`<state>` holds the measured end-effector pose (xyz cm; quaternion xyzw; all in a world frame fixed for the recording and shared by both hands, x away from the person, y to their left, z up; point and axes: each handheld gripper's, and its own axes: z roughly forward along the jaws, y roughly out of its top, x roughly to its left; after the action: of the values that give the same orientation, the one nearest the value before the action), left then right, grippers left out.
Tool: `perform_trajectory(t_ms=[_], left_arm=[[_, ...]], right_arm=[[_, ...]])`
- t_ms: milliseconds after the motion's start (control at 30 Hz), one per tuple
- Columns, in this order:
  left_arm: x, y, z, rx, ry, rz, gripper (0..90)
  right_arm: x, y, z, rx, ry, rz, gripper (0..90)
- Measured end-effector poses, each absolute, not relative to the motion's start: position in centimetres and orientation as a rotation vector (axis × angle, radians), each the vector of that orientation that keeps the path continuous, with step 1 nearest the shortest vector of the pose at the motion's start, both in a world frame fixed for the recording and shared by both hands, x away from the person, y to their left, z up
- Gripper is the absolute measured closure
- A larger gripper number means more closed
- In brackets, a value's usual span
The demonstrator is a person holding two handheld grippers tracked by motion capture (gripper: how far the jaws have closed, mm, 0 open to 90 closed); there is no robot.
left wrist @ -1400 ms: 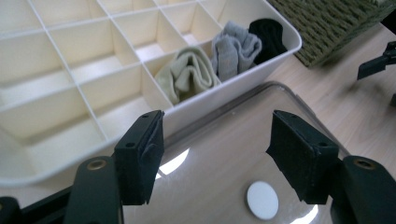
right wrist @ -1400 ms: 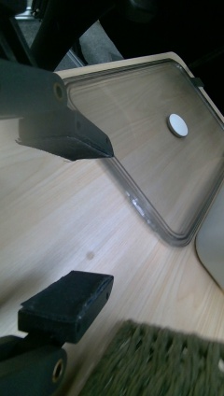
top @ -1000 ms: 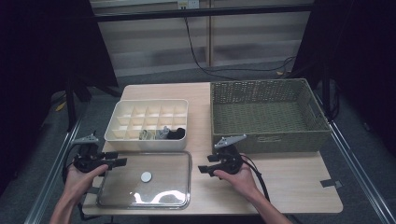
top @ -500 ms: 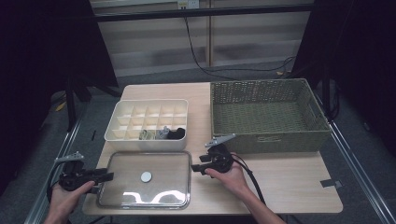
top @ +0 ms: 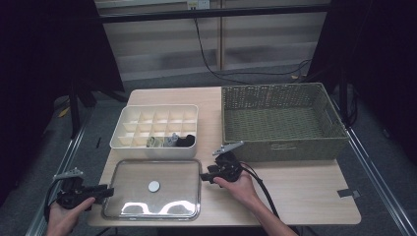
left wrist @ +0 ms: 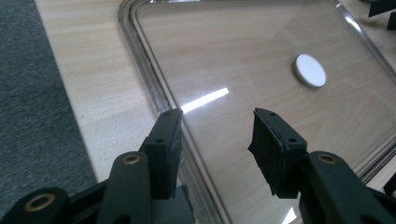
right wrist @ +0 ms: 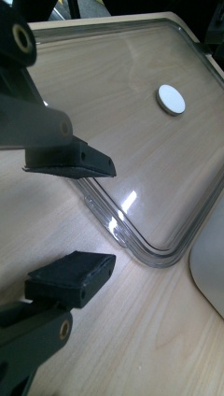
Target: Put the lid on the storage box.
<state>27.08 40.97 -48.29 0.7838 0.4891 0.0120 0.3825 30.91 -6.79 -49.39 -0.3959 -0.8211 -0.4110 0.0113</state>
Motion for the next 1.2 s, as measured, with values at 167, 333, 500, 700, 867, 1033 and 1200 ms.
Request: perform_trajectory(t_ms=[167,333,500,700,867,1033,1200], left_arm=[[27.1,41.1,-48.7,1.99,1.255,0.02,53.3],[27.3,40.9,-48.9,2.026,1.254,0.051,56.8],[27.4,40.9,-49.2,2.019,1.261,0.053,58.7],[27.5,40.7,-49.0,2.059,1.252,0.088,65.0],[27.6,40.8,-49.2,2.028,1.264,0.106,68.6],[27.7,41.1,-49.4,2.019,1.257,0.097,70.2],[27.8,41.1,-49.3,2.031,1.244,0.097,69.9]], right_arm=[[31.1,-6.2,-49.8,-1.244,-2.562,-1.254,56.0],[31.3,-5.6,-50.2,-1.27,-2.526,-1.254,58.4],[31.4,-5.3,-50.4,-1.292,-2.502,-1.27,64.5],[31.3,-5.4,-50.5,-1.36,-2.446,-1.277,66.0],[31.1,-6.2,-51.2,-1.481,-2.245,-1.325,71.7],[31.0,-6.7,-51.8,-1.569,-2.083,-1.36,73.5],[30.5,-7.0,-52.5,-1.659,-1.899,-1.394,73.8]])
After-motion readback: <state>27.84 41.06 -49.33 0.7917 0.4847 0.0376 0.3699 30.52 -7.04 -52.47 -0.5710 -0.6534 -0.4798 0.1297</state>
